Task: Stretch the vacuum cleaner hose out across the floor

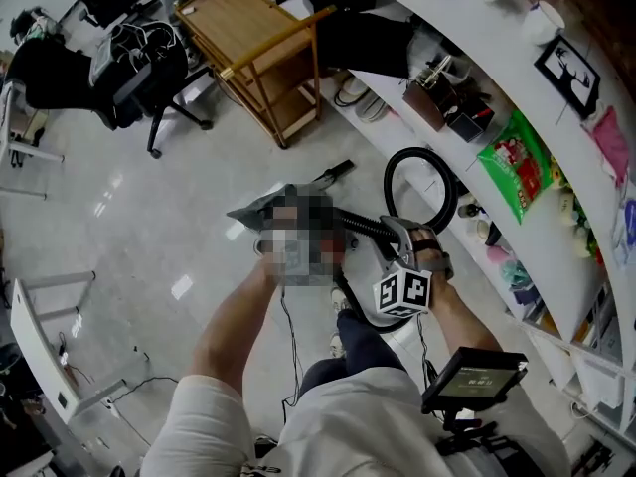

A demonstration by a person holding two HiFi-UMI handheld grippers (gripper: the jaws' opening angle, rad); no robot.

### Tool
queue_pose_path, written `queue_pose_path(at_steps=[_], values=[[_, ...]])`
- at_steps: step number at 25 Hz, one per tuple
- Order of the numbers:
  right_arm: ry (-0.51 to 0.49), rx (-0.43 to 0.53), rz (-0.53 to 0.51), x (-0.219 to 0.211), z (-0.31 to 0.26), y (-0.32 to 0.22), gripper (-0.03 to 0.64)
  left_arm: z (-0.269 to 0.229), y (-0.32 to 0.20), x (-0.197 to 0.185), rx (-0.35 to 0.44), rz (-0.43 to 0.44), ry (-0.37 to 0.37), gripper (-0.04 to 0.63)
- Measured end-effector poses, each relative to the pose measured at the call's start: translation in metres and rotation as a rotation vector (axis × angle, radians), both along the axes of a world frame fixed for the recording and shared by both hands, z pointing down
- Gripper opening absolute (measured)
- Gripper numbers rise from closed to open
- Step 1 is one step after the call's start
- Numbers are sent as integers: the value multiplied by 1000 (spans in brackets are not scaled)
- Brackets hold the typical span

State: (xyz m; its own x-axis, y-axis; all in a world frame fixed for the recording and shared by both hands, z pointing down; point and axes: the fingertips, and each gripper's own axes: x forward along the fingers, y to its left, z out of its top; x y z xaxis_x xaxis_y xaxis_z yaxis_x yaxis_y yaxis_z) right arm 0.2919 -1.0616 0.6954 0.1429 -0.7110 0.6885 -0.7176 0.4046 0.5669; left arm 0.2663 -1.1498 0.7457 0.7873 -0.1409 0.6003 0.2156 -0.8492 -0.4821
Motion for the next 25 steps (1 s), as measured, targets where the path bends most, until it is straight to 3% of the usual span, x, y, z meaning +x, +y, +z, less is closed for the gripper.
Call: queue_pose_path(at_steps=[7,16,25], values=[[-3,29,108,-7,-42,48,179,-46,45,4,39,118,38,258],[29,88,188,-24,-99,107,179,-93,108,-5,-44,151,89,249],[71,132,324,-46,-141,191,179,-131,197,-12,-58,268,139,238]])
